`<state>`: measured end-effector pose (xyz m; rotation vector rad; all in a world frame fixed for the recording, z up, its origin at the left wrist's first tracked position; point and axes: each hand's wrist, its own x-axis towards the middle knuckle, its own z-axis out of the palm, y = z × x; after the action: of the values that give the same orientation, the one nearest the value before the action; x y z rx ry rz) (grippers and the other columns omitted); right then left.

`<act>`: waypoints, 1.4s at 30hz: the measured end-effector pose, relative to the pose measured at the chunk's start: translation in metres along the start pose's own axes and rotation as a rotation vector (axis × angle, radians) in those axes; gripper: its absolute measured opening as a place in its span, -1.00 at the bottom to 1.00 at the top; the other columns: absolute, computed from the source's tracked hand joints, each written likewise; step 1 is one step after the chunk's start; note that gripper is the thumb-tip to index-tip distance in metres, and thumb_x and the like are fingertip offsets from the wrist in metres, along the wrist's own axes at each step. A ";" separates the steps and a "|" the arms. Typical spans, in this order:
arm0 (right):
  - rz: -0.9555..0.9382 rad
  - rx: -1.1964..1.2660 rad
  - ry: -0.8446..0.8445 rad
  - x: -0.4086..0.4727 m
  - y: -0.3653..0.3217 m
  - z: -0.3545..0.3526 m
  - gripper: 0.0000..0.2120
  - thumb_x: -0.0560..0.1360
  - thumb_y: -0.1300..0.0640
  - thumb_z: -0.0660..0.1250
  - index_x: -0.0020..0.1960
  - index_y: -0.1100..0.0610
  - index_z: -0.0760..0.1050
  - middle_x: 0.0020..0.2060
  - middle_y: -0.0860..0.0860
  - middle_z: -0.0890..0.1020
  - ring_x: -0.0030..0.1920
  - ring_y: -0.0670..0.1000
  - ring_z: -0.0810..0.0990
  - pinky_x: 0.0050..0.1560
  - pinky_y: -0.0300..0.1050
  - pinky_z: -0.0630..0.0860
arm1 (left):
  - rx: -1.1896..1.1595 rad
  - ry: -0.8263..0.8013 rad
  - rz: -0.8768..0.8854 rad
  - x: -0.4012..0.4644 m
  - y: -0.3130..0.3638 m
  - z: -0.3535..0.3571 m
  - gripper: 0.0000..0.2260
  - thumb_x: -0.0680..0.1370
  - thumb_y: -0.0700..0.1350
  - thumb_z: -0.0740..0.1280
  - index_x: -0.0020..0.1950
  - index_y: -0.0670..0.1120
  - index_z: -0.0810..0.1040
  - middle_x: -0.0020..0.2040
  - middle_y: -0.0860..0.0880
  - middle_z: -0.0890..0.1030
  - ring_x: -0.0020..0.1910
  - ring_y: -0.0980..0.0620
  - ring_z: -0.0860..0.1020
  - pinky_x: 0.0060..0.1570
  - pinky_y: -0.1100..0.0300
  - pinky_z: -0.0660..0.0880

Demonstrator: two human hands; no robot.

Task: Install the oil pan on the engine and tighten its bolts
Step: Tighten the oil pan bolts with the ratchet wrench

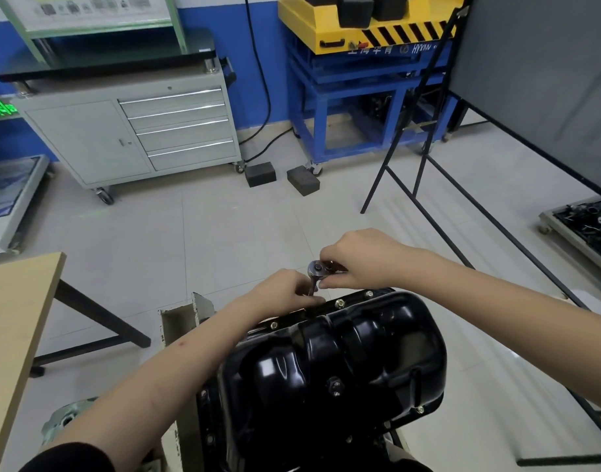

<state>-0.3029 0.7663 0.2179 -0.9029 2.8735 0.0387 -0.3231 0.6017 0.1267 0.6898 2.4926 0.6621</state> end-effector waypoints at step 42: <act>-0.059 -0.183 -0.047 0.010 -0.015 -0.008 -0.58 0.47 -0.22 0.21 -0.06 0.15 0.51 -0.12 0.10 0.59 -0.12 0.13 0.55 -0.29 -0.13 0.26 | 0.157 0.113 0.099 -0.025 0.020 -0.009 -0.68 0.61 -0.07 0.12 -0.12 -0.27 0.51 -0.20 -0.25 0.59 -0.23 -0.13 0.49 -0.33 0.23 0.18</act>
<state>-0.3030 0.7481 0.2245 -1.0034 2.8324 0.3173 -0.3018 0.5996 0.1526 0.8605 2.6497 0.5587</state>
